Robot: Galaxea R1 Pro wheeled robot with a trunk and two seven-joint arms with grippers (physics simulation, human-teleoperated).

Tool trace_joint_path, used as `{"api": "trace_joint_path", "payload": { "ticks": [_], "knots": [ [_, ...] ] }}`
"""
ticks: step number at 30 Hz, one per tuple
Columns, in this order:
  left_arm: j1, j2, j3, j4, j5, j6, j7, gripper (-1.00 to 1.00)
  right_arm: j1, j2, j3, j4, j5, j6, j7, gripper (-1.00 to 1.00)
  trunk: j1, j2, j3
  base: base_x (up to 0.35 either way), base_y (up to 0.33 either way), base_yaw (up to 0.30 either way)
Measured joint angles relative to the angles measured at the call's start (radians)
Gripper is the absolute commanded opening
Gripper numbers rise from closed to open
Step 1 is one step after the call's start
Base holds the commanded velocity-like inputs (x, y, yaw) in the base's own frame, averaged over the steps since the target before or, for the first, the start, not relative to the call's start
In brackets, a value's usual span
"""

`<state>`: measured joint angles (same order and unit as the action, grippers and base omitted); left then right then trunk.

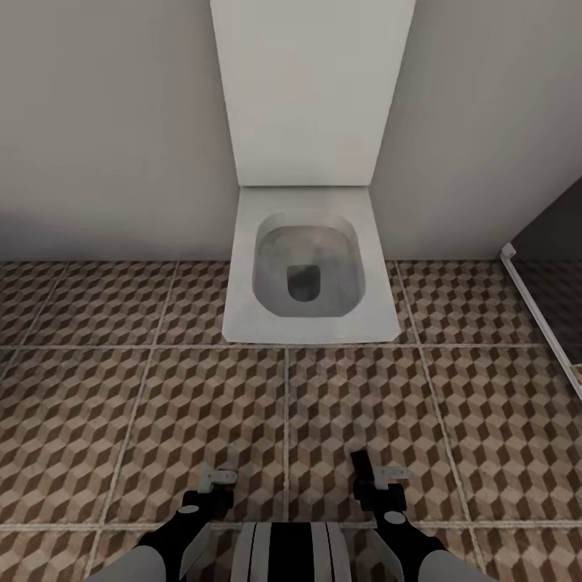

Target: Take the four mousetraps from the cabinet in the bathroom and place them on the bathroom floor. Make sure all four end up on the same floor surface, and ensure that at least two of them are either under or directly next to the same bathroom sink.

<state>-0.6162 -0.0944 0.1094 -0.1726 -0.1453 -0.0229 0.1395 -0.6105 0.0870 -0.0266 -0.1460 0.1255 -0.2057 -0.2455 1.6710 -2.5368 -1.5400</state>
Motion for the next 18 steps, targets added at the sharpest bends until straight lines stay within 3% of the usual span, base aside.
{"api": "trace_joint_path", "payload": {
  "ticks": [18],
  "knots": [
    [0.0, 0.002, 0.004, 0.0, 0.001, -0.036, 0.0, -1.0, 0.0, 0.001, -0.005, 0.0, 0.0, 0.001, -0.001, -1.0, 0.0, 0.0, 0.0, 0.0, 0.0, 0.0]
  ]
}}
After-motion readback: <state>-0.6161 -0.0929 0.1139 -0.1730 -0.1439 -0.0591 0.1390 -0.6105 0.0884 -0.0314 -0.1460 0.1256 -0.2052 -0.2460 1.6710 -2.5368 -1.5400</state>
